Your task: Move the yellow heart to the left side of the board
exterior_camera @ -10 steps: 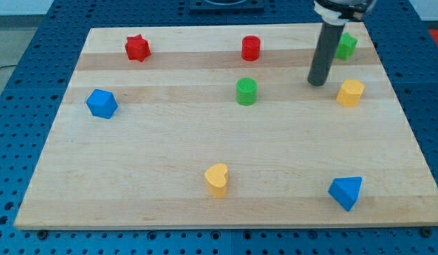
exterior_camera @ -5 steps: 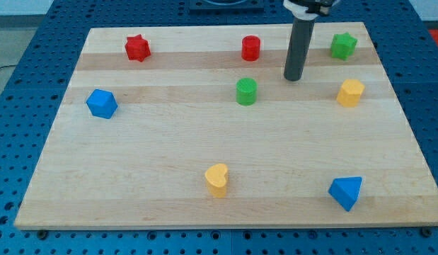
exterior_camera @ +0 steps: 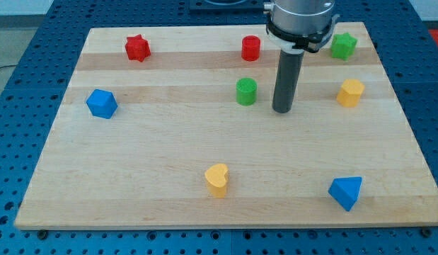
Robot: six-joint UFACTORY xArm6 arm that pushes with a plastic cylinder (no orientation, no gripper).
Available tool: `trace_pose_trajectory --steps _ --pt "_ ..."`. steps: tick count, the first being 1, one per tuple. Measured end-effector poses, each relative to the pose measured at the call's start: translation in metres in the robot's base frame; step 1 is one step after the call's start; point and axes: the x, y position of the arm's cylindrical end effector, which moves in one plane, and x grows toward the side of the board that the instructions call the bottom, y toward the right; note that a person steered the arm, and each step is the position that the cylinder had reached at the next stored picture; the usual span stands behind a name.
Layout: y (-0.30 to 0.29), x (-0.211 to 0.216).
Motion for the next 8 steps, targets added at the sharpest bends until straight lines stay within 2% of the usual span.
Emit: trace_pose_trajectory --steps 1,2,3,4,5,7,8 --pt "-0.010 0.008" --pt "-0.036 0.045" --pt "0.000 0.100" --pt "-0.062 0.152" --pt "-0.139 0.132" --pt "-0.277 0.138" --pt "-0.312 0.136"
